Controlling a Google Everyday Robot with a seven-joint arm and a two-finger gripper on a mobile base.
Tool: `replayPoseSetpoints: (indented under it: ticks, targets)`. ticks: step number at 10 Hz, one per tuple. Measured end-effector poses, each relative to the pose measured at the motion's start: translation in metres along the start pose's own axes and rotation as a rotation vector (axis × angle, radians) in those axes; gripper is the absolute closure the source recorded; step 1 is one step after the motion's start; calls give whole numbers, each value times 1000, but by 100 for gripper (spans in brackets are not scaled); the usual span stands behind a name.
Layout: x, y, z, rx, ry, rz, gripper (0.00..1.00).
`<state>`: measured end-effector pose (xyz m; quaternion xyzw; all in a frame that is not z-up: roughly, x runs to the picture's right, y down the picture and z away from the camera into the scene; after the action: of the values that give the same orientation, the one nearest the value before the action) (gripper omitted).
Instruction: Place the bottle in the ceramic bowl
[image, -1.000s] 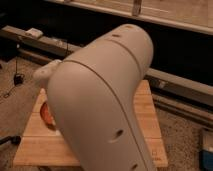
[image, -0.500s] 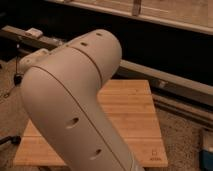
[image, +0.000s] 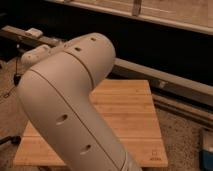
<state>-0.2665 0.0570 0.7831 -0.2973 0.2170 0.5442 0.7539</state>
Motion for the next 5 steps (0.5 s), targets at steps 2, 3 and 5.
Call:
replayPoseSetpoints:
  ticks: [2, 3, 5]
  targets:
    - [4, 2, 6, 4, 5, -12, 40]
    - [6, 2, 9, 4, 6, -16, 31]
    - [10, 5, 11, 0, 1, -29, 20]
